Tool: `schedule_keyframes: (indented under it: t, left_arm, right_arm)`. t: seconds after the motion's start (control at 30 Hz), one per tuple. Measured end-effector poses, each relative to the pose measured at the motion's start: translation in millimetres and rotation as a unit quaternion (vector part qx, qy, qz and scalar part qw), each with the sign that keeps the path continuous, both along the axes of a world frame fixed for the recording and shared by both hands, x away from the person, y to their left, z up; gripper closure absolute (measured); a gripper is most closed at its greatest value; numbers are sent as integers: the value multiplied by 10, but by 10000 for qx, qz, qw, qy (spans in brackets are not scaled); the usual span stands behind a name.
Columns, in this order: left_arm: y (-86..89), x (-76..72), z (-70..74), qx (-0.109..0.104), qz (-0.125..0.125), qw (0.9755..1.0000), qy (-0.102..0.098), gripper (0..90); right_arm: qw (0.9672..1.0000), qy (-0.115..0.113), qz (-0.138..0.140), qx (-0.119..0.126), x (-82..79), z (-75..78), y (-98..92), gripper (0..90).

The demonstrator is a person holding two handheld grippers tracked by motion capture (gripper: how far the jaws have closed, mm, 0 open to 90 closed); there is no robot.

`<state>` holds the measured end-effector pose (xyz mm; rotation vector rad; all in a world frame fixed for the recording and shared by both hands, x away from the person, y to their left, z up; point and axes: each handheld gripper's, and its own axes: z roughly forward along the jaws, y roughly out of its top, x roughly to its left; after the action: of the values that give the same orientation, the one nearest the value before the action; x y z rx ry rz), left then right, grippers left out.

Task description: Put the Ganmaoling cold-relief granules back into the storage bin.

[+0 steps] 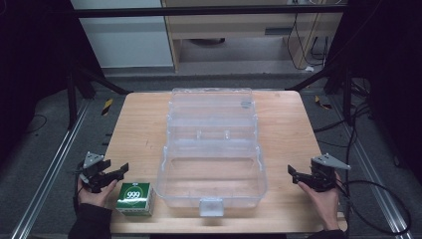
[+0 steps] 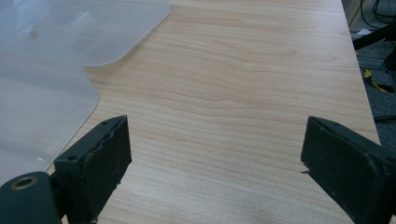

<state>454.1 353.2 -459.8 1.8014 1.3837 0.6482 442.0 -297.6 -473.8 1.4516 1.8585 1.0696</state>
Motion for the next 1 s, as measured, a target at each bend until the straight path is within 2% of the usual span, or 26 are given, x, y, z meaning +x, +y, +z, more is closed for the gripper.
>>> schedule_keyframes:
  t: [0.13,0.27,0.3,0.4,0.5,0.53,0.57,0.63,0.67,0.7,0.77,0.8,0.93,1.0]
  left_arm:
    - [-39,-1,65,19,-205,9997,-96,242]
    - [-58,-2,135,27,-367,9992,-163,233]
    - [-68,-3,201,75,-498,9984,-237,232]
    - [-78,-14,302,124,-732,9969,-270,222]
    - [-86,-14,375,143,-983,9948,-226,213]
    - [-86,-14,375,143,-983,9948,-226,209]
    - [-89,-14,420,249,-1178,9926,-168,204]
    - [-88,-13,467,350,-1348,9902,-122,192]
    - [-88,-13,467,350,-1348,9902,-122,191]
    - [-85,-12,488,357,-1427,9891,-110,191]
    - [-74,-10,538,380,-1596,9864,-61,179]
    - [-63,-15,582,391,-1721,9843,-55,174]
    - [-39,-34,691,419,-1965,9796,-63,168]
    - [-32,-36,740,450,-2136,9759,-18,163]
  right_arm:
    - [10000,75,-9,-3,-15,2,-1,89]
    - [10000,57,23,-64,-25,-1,2,89]
    - [9999,71,44,-56,-32,1,8,89]
    - [9999,46,55,-106,-32,4,4,89]
    - [9999,16,55,-159,-35,0,7,88]
    - [9999,16,55,-159,-35,0,7,88]
    - [9998,19,62,-206,-35,-4,13,88]
    - [9997,33,64,-214,-34,-4,16,87]
    - [9997,33,64,-214,-34,-4,16,87]
    - [9997,28,69,-222,-33,-6,15,88]
    - [9996,16,88,-276,-30,-12,17,86]
    - [9995,14,96,-305,-28,-14,19,83]
    - [9994,24,107,-320,-27,-17,21,79]
    - [9994,37,111,-335,-30,-19,28,78]
